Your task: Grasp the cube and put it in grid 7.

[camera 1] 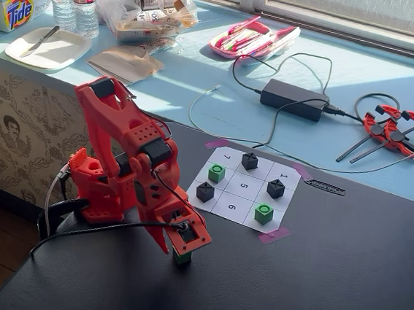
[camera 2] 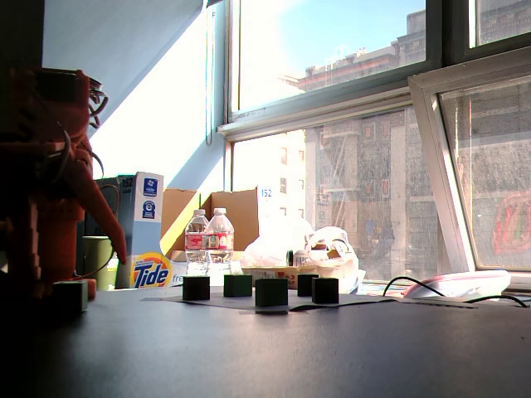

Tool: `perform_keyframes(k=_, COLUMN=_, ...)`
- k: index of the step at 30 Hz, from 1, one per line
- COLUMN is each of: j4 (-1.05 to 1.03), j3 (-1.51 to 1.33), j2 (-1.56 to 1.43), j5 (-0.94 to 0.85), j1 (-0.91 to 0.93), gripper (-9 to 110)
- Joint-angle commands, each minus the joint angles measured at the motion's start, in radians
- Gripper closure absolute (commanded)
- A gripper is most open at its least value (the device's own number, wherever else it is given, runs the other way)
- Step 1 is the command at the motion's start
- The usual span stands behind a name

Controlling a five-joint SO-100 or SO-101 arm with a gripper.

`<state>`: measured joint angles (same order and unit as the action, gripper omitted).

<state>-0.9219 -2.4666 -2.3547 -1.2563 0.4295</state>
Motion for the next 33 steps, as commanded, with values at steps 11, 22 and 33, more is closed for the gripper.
perform_keyframes(k=11, j4=0.094, j3=-0.081, j2=-0.051, j5=0.04, j1=-0.023, gripper=71)
perform_keyframes(k=22, j4=0.124, j3=-0.103, j2=-0.064, j5=0.026, j1=-0.046, gripper=90)
perform_keyframes(k=33, j4=-0.072, j3=0.086, j2=-0.129, j5=0.103, j1=-0.152, gripper=100)
